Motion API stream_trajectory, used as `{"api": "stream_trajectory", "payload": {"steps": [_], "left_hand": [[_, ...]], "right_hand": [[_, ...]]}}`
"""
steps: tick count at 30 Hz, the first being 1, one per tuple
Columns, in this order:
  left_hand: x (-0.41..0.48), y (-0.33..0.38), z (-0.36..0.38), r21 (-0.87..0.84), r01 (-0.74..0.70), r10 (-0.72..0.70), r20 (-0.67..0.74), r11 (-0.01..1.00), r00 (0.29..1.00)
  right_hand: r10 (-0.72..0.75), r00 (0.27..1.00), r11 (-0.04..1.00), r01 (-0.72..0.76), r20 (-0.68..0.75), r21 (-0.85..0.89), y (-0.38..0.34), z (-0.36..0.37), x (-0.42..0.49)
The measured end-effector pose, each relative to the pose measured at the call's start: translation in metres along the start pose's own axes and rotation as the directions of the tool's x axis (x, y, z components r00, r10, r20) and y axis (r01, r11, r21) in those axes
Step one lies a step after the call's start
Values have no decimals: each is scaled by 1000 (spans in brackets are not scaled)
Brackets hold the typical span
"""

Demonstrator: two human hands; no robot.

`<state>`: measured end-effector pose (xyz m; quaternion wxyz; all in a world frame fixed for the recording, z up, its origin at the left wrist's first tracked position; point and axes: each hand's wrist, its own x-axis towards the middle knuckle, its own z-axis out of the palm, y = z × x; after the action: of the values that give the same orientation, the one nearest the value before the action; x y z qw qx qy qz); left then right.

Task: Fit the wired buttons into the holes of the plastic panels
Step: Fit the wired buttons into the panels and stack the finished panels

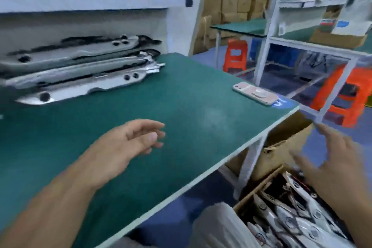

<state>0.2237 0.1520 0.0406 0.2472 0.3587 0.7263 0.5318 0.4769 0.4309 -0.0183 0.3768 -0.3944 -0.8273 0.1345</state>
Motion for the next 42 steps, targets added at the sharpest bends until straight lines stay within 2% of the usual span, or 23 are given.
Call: {"api": "stream_trajectory", "payload": {"steps": [1,3,6,9,11,15,19,21,23,25,27,30,31,32,34,38,42], "left_hand": [[-10,-8,-25,-2,5,-5,-125,1000,992],[-30,-29,-74,1,32,-29,-381,999,924],[-64,-64,-132,38,156,-90,-673,987,734],[-93,-86,-169,97,300,-88,-832,949,548],[-102,-94,-177,156,365,-53,-862,918,504],[-94,-104,-174,203,395,-31,-859,896,511],[-84,-108,-172,194,362,-39,-836,912,547],[-82,-112,-174,189,357,-40,-837,915,546],[-80,-116,-173,180,363,-48,-841,914,539],[-78,-120,-171,195,347,-9,-861,917,508],[-76,-126,-170,249,332,61,-872,910,487],[-74,-128,-169,311,286,145,-864,906,482],[-74,-128,-169,311,262,160,-867,914,471],[-74,-128,-169,300,247,159,-872,921,463],[-74,-130,-169,270,236,134,-872,934,470],[-74,-129,-173,284,276,114,-857,918,503],[-80,-127,-172,264,296,71,-844,918,532]], "right_hand": [[-93,996,995,92,10,44,-29,17,9],[-311,950,944,307,20,120,-88,56,22],[-575,809,811,544,122,214,-173,120,26],[-678,685,735,635,267,239,-243,179,23],[-669,650,739,633,360,232,-282,212,22],[-676,603,720,662,423,207,-348,267,31],[-712,620,691,702,328,173,-411,294,64],[-729,631,674,730,265,113,-440,301,92],[-748,611,641,766,257,45,-464,308,125],[-746,569,592,804,346,-46,-483,315,159],[-682,531,563,820,502,-103,-498,321,189],[-539,405,569,822,738,-36,-514,330,214],[-511,364,561,828,779,-19,-517,333,217],[-508,352,544,839,786,-24,-518,337,219],[-541,371,513,857,754,-54,-518,344,220],[-593,384,517,855,708,-31,-513,347,219],[-623,479,608,794,619,-2,-499,339,205]]}}
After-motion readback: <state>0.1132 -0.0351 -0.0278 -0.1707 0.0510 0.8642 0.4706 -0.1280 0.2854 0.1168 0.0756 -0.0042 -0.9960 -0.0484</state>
